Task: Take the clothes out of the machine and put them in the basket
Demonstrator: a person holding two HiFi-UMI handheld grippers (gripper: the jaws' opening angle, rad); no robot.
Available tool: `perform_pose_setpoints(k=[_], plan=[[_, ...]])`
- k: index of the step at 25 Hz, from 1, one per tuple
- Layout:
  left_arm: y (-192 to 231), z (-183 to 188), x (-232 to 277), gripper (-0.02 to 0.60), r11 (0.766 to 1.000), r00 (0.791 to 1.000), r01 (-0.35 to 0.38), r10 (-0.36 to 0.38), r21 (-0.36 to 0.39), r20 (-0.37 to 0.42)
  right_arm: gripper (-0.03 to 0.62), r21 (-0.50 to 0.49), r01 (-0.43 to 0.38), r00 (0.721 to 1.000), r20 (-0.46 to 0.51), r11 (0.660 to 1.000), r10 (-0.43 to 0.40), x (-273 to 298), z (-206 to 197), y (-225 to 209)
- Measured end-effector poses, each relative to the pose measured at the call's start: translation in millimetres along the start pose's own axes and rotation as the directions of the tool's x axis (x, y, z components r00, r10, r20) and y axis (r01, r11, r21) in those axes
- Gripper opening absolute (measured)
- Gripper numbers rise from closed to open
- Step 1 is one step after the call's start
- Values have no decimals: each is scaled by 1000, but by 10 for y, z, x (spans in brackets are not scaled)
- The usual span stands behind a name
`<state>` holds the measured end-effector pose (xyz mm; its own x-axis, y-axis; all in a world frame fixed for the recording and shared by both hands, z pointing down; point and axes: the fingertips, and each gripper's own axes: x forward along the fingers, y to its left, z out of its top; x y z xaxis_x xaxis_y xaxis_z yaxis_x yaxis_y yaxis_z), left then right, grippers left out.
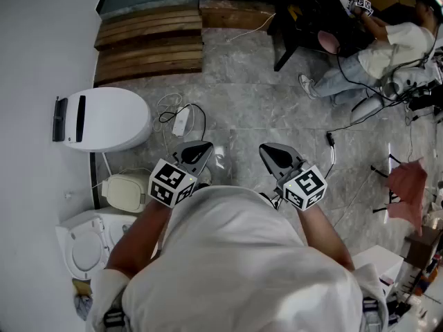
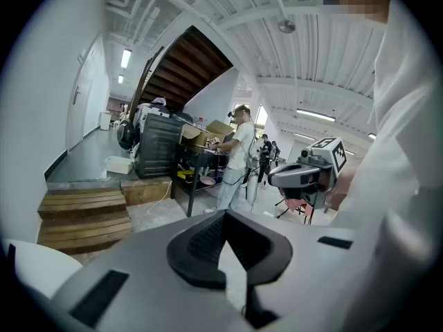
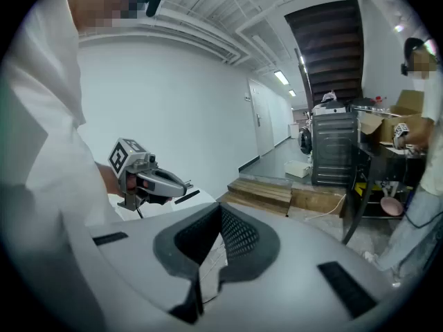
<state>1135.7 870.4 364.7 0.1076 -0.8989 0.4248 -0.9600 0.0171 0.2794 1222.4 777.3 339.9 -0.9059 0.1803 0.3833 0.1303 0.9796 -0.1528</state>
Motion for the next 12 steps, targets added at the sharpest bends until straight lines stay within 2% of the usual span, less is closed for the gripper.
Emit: perform_pose_setpoints(k=[3,7,12], plan=[[266,-69,-137,-2,1000,1000,-18,18,4,-5,3,5,-2,1000,-8,1000,2,275,45,58],[497,-130,-242,-2,999,999,-32,32,-30,-5,3,3,-35,999,-28,999,35,545,69,153],[640,-17,-52,-2,998,999,-44,44,-52,-4,3,25,-54,998,-34,998,55,667,122,-58]])
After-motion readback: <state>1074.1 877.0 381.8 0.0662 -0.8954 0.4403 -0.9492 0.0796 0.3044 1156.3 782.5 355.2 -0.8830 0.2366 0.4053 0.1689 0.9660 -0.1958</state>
